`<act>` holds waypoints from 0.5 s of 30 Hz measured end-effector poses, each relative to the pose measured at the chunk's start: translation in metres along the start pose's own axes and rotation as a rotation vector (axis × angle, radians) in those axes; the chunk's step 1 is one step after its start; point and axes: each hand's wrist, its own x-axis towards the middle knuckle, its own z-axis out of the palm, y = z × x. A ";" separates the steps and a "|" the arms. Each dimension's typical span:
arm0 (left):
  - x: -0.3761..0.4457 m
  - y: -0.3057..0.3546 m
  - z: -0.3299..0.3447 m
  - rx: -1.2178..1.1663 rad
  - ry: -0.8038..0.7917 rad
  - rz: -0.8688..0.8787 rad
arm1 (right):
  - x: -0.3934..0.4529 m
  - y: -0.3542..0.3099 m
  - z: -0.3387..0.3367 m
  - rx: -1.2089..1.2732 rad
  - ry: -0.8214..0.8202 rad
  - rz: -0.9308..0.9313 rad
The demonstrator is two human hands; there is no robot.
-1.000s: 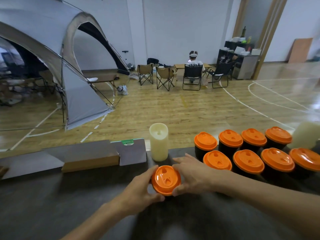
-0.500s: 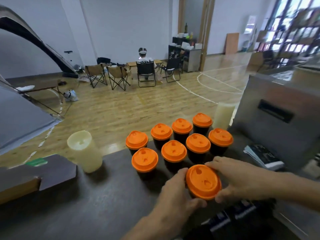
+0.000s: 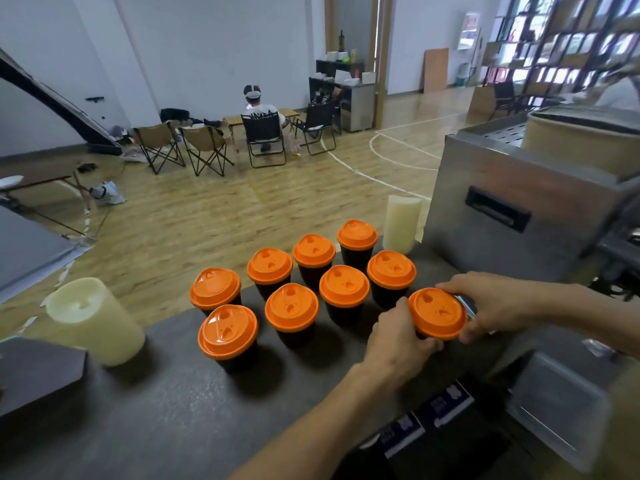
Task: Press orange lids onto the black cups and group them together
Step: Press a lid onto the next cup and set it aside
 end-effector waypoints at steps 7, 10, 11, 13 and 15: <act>-0.002 -0.002 0.007 -0.022 0.024 -0.009 | -0.001 0.009 0.010 0.152 -0.025 0.005; -0.007 -0.001 0.005 0.005 0.029 -0.021 | -0.003 0.007 0.015 0.173 -0.018 0.014; -0.010 0.000 0.002 0.022 0.023 -0.027 | -0.005 0.006 0.016 0.172 -0.017 0.030; -0.022 0.001 -0.008 0.057 0.011 -0.034 | -0.012 -0.001 0.014 0.188 -0.017 0.060; -0.043 -0.002 -0.025 0.059 0.010 -0.022 | -0.020 -0.015 0.007 0.170 0.036 0.059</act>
